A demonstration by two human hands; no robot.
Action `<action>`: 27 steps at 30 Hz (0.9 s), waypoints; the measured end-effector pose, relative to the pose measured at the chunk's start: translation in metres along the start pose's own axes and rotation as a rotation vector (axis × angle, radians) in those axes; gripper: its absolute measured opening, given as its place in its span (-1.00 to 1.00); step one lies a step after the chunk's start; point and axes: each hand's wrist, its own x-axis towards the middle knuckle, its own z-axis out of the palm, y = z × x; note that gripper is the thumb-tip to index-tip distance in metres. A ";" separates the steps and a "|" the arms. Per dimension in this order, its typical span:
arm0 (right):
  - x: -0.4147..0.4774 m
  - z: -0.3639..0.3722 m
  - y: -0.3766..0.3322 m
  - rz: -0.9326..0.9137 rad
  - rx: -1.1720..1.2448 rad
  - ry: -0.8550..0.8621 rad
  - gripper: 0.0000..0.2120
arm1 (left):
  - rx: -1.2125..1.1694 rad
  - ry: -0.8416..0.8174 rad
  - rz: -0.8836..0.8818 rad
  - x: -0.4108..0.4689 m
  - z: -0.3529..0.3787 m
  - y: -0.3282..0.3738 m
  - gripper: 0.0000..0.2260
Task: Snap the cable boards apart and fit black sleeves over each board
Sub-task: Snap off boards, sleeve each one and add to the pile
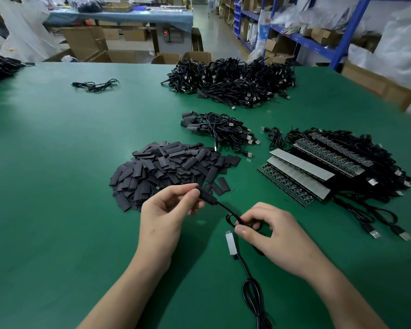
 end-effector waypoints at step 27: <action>0.209 -0.081 -0.081 0.082 -0.004 0.285 -0.54 | 0.600 -0.496 0.128 -0.003 -0.008 -0.002 -0.94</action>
